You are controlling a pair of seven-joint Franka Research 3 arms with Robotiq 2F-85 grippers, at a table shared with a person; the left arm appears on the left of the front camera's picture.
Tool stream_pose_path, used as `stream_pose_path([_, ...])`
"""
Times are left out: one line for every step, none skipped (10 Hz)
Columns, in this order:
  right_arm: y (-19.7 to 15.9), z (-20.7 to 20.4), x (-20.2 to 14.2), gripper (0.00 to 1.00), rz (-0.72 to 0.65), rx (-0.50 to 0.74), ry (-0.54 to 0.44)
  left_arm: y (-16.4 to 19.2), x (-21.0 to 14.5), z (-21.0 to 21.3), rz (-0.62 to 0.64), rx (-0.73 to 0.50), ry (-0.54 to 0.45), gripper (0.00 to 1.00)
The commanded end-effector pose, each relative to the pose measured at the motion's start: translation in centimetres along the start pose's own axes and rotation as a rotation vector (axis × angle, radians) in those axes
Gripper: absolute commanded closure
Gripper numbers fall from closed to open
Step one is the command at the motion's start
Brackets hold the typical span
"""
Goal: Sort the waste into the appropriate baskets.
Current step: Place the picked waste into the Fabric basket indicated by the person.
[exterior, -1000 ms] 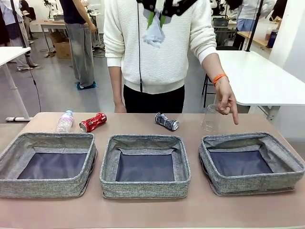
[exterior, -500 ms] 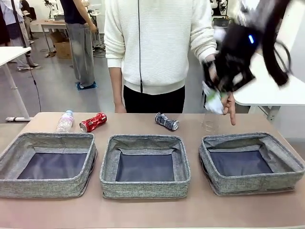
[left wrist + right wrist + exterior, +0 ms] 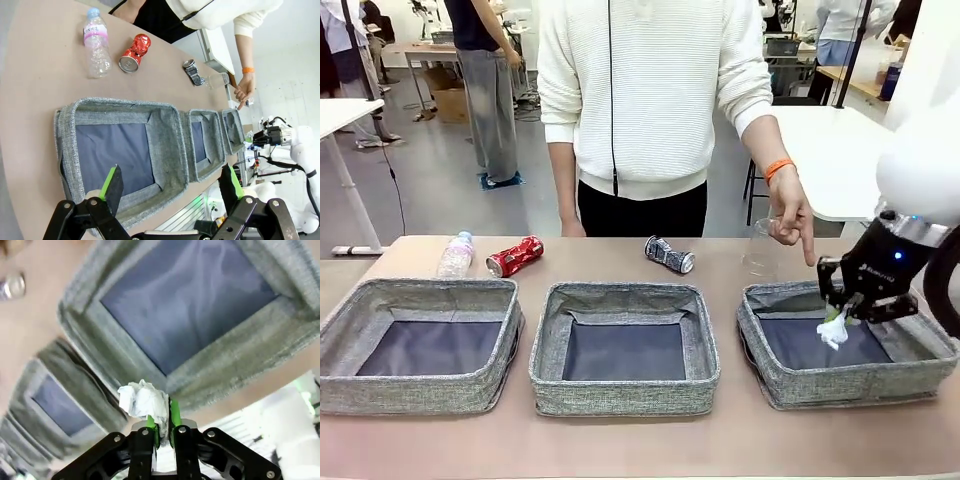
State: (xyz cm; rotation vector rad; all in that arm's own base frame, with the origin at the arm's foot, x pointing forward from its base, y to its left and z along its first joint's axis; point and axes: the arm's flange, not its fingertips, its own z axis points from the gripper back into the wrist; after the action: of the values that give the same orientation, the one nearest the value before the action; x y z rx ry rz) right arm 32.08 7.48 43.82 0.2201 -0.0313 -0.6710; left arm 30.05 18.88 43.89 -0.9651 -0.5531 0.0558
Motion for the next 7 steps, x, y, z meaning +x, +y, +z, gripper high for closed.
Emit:
stream_pose_path([-0.6, -1.5, -1.8, 0.89, -0.102, 0.03, -0.072, 0.0, 0.0, -0.1, -0.018, -0.019, -0.014, 0.0])
stream_pose_path([-0.6, -1.6, -1.8, 0.89, -0.095, 0.072, -0.053, 0.0, 0.0, -0.1, -0.018, -0.019, -0.014, 0.0])
stream_pose_path([-0.5, -1.6, -1.9, 0.89, -0.095, 0.07, -0.05, 0.0, 0.0, -0.1, -0.018, -0.019, -0.014, 0.0])
stream_pose_path([-0.5, -1.5, -1.9, 0.89, -0.099, 0.073, -0.053, 0.0, 0.0, -0.1, -0.018, -0.019, -0.014, 0.0])
stream_pose_path([-0.4, -1.4, -1.7, 0.89, -0.115, 0.061, -0.043, 0.0, 0.0, -0.1, -0.018, -0.019, -0.014, 0.0])
stream_pose_path([-0.2, -1.0, -2.0, 0.62, -0.104, 0.084, -0.05, 0.0, 0.0, -0.1, -0.018, -0.019, -0.014, 0.0])
stream_pose_path([0.3, -0.4, -2.1, 0.32, -0.079, 0.074, -0.07, 0.0, 0.0, -0.1, -0.018, -0.019, -0.014, 0.0])
